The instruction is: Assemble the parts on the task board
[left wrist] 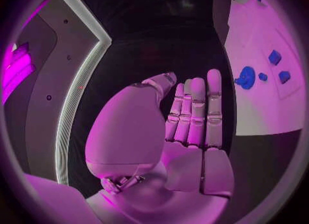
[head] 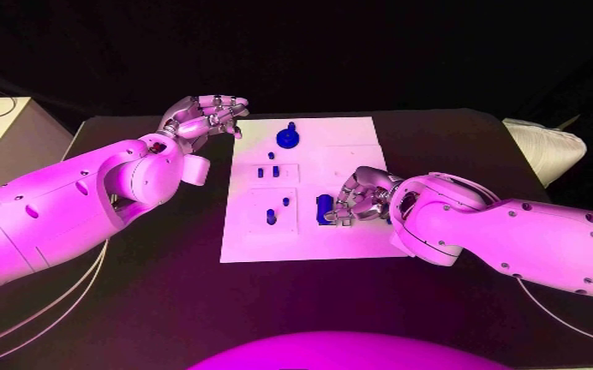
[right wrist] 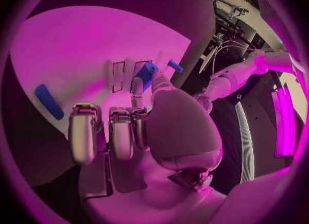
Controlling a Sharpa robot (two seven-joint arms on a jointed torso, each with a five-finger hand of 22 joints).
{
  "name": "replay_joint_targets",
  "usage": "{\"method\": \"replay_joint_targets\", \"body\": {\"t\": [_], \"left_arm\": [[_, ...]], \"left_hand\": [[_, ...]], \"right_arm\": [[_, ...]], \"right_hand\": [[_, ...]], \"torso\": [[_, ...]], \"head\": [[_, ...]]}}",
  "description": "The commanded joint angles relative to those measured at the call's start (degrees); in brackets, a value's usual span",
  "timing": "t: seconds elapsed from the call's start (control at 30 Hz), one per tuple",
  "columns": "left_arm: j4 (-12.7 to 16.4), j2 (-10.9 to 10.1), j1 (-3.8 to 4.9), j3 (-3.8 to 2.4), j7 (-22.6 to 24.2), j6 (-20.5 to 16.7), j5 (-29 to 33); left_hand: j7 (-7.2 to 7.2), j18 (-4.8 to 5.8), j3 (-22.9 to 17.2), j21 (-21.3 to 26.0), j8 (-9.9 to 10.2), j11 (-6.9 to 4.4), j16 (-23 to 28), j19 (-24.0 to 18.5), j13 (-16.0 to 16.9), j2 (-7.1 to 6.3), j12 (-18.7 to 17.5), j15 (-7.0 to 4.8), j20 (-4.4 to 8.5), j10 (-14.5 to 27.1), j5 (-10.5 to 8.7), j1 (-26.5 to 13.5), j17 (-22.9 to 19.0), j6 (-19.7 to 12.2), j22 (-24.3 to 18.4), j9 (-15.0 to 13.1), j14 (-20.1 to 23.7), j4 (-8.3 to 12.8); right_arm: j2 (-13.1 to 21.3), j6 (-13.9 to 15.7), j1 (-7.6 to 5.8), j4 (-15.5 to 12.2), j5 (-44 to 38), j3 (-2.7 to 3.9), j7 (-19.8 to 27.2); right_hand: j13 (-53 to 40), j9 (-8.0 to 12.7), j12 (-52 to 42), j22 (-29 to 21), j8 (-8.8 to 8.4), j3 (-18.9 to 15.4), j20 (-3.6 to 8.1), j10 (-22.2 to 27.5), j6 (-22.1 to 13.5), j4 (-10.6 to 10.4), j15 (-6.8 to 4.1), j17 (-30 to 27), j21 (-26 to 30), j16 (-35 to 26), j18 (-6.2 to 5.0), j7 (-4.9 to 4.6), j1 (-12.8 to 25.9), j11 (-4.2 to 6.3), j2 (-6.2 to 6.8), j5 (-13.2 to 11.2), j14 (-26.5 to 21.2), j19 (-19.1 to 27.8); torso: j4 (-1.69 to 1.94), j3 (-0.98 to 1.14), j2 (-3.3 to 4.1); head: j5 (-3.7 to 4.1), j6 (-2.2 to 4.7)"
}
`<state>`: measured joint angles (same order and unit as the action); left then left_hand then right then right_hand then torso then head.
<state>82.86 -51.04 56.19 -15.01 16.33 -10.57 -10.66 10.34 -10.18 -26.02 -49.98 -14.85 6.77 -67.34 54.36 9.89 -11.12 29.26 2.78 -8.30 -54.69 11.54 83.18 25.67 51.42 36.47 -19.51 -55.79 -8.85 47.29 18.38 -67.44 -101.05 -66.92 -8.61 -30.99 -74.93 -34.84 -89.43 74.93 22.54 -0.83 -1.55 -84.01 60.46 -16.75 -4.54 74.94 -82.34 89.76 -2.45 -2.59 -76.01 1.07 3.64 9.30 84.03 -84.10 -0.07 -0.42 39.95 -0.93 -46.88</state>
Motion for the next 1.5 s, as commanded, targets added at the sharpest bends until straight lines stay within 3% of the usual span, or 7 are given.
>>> {"method": "replay_joint_targets", "body": {"t": [0.03, 0.13, 0.27, 0.53, 1.2, 1.5], "left_arm": [[0.1, 0.0, 0.01, -0.03, 0.2, 0.8, 0.2], [0.2, 0.0, 0.01, -0.03, 0.2, 0.8, 0.2], [0.2, -0.1, 0.02, -0.03, 0.2, 0.8, 0.2], [0.3, -0.3, 0.02, -0.03, 0.1, 0.9, 0.2], [0.2, -0.2, 0.02, -0.03, 0.0, 1.0, 0.2], [0.1, -0.1, 0.01, -0.03, 0.0, 1.1, 0.2]], "left_hand": [[0.20, -0.35, 0.1, 0.3, -0.4, -0.05, 0.3, 0.4, -0.1, 0.06, -0.3, 0.02, 0.10, -0.3, 0.19, 0.4, 0.1, 0.2, 0.0, 0.1, -0.5, 0.1], [0.20, -0.35, 0.1, 0.3, -0.4, -0.05, 0.3, 0.4, -0.1, 0.06, -0.3, 0.02, 0.10, -0.3, 0.19, 0.4, 0.1, 0.2, 0.0, 0.1, -0.5, 0.1], [0.20, -0.35, 0.1, 0.3, -0.4, -0.05, 0.3, 0.4, -0.1, 0.06, -0.3, 0.02, 0.10, -0.3, 0.19, 0.4, 0.1, 0.2, 0.0, 0.1, -0.5, 0.1], [0.20, -0.35, 0.1, 0.3, -0.4, -0.05, 0.3, 0.4, -0.1, 0.06, -0.3, 0.02, 0.10, -0.3, 0.19, 0.4, 0.1, 0.2, 0.0, 0.1, -0.5, 0.1], [0.20, -0.35, 0.1, 0.3, -0.4, -0.04, 0.4, 0.4, -0.1, 0.07, -0.4, 0.03, 0.10, -0.3, 0.17, 0.4, 0.1, 0.2, 0.0, 0.1, -0.5, 0.1], [0.20, -0.35, 0.1, 0.3, -0.4, -0.05, 0.4, 0.4, -0.1, 0.06, -0.4, 0.02, 0.10, -0.3, 0.17, 0.4, 0.1, 0.2, 0.0, 0.1, -0.5, 0.1]], "right_arm": [[-0.3, -0.1, 0.36, 0.6, -1.3, -0.16, -0.1], [-0.5, -0.2, 0.46, 0.9, -1.6, -0.16, -0.2], [-0.6, -0.7, 0.56, 1.2, -1.9, -0.16, -0.3], [-0.5, -1.3, 0.73, 1.2, -2.1, -0.16, -0.3], [-0.6, -0.9, 1.20, 1.3, -2.2, -0.17, 0.0], [2.3, 2.4, 1.13, -1.1, 0.9, -0.13, 3.6]], "right_hand": [[-14.9, 0.1, -0.2, 11.2, -0.35, 0.4, 0.32, -5.8, 0.4, 0.1, -0.46, 15.1, -0.2, 0.2, 0.84, 0.03, -0.4, 0.50, 0.19, 0.4, 6.0, -3.7], [-14.8, 0.1, -0.2, 11.2, -0.38, 0.6, 0.34, -5.8, 0.5, 0.1, -0.47, 15.1, -0.3, 0.2, 0.85, 0.06, -0.3, 0.52, 0.07, 0.8, 6.0, -3.7], [-14.9, 0.4, -0.2, 11.3, -0.63, 1.6, 0.42, -5.8, 0.5, 0.1, -0.57, 15.1, -0.3, 0.2, 0.86, 0.19, -0.9, 0.63, 0.38, 4.0, 6.0, -3.7], [-14.9, 0.6, -0.2, 11.4, -0.86, 3.0, 0.49, -5.8, 0.6, 0.2, -0.64, 15.1, -0.4, 0.2, 0.89, 0.26, -1.6, 0.71, 1.05, 6.6, 6.0, -3.8], [-14.8, 0.7, -0.1, 11.3, -0.93, 3.1, 0.49, -5.8, 0.6, 0.1, -0.62, 15.1, -0.1, 0.2, 0.83, 0.17, -1.3, 0.65, 1.45, 6.7, 6.0, -3.7], [-14.5, 1.2, 0.4, 11.2, -1.96, 2.1, -0.02, -5.5, -0.3, -0.1, 0.10, 15.1, 0.2, 0.2, 0.79, -0.85, 2.9, -0.24, 4.53, 4.2, 6.0, -3.6]], "torso": [[0.00, -0.03, 0.03], [0.01, -0.03, 0.03], [0.04, -0.05, 0.00], [0.03, 0.00, -0.02], [-0.03, -0.02, -0.10], [-0.20, 0.01, -0.08]], "head": [[-0.04, -0.09], [-0.06, -0.09], [-0.08, -0.24], [-0.20, -0.29], [-0.35, -0.49], [-0.38, -0.31]]}}
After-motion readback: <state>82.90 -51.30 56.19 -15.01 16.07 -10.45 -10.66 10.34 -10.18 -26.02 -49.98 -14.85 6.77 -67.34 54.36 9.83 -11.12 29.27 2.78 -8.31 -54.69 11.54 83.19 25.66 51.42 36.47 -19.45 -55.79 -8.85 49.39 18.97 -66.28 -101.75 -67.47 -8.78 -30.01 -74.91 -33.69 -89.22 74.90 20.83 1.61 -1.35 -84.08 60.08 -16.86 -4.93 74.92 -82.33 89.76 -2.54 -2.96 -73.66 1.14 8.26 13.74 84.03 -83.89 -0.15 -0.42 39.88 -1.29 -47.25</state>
